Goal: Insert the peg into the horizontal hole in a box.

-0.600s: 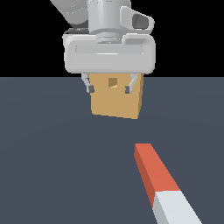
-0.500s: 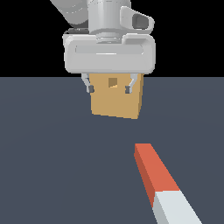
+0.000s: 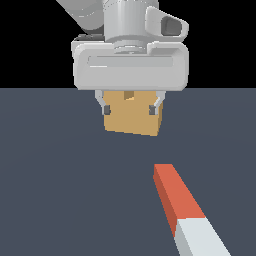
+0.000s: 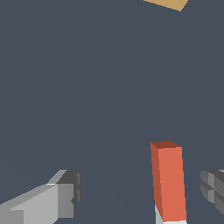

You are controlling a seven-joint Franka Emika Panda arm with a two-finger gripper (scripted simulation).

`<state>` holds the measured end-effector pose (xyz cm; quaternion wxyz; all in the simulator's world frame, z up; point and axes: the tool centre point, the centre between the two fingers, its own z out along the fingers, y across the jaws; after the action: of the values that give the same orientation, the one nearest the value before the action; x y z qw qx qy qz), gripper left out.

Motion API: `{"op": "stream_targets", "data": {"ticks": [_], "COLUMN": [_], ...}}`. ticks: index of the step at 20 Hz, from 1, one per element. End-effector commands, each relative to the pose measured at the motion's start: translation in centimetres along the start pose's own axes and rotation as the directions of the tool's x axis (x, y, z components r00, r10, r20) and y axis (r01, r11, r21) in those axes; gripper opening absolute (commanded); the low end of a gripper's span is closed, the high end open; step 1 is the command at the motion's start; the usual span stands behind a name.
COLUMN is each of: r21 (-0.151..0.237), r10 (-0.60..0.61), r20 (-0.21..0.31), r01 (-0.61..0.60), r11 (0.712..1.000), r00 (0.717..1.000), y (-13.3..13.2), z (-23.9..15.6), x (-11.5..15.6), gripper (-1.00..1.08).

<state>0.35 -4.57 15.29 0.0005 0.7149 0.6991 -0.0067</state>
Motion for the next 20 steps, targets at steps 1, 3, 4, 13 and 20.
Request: {"op": "stream_targets", "data": {"ticks": [1, 3, 4, 13, 20], "r21": [0.000, -0.001, -0.001, -0.006, -0.008], "r10": [-0.005, -0.011, -0.014, -0.045, -0.062], "r20": [0.000, -0.001, -0.001, -0.006, -0.008], "r01": [0.005, 0.011, 0.014, 0.045, 0.062], "r11": [1.000, 1.000, 1.000, 0.999, 0.998], "r00": [1.000, 1.000, 1.000, 0.999, 0.998], "y": [0.6, 1.1, 1.4, 4.7, 6.9], "z": [0.7, 1.4, 1.8, 5.2, 7.2], "x": [-1.6, -3.1, -3.8, -11.2, -15.4], "gripper": [1.00, 1.00, 1.00, 1.00, 1.00]}}
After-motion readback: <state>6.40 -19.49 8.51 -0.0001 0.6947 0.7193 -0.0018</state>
